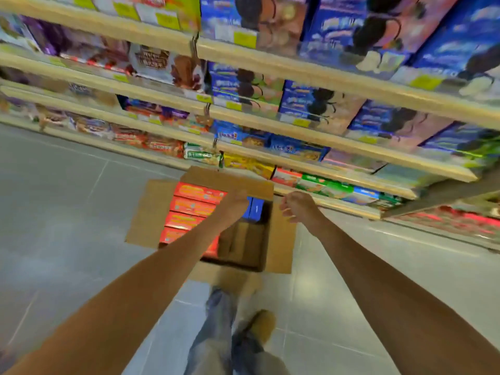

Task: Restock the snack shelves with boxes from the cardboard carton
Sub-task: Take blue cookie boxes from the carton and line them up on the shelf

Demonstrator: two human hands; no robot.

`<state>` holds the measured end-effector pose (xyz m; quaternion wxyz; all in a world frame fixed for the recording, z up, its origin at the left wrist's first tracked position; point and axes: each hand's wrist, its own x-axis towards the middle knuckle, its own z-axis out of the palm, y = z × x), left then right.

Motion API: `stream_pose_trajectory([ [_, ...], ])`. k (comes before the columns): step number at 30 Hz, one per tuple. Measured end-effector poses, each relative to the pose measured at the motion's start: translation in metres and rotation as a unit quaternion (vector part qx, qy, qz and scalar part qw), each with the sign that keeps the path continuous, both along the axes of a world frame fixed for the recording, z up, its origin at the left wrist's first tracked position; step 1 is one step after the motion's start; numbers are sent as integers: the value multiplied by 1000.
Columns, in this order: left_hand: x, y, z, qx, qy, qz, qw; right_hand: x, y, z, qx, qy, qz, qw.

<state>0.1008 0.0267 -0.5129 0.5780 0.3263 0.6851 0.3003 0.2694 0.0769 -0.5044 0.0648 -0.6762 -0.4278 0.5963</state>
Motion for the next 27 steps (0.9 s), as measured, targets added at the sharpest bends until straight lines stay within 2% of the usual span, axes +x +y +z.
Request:
stream_pose_trajectory([
  [1,2,-5,-24,-15,39,-10,999,2,-4,-14,-4,-9,-9,1000],
  [2,5,-11,-46,-39,42,-1,998,5,-8,-28,-9,-16,-15,1000],
  [10,17,-23,-186,-65,24,0,998,-4,-14,-152,-37,-8,-19,999],
  [16,9,-4,-295,-65,71,-85,992,-16,1,-264,-70,-8,-27,997],
  [22,11,32,-354,-120,20,-80,989,-28,19,-348,-103,-22,-67,992],
  [27,10,55,-389,-126,37,-113,985,-35,40,-404,-109,-42,-71,991],
])
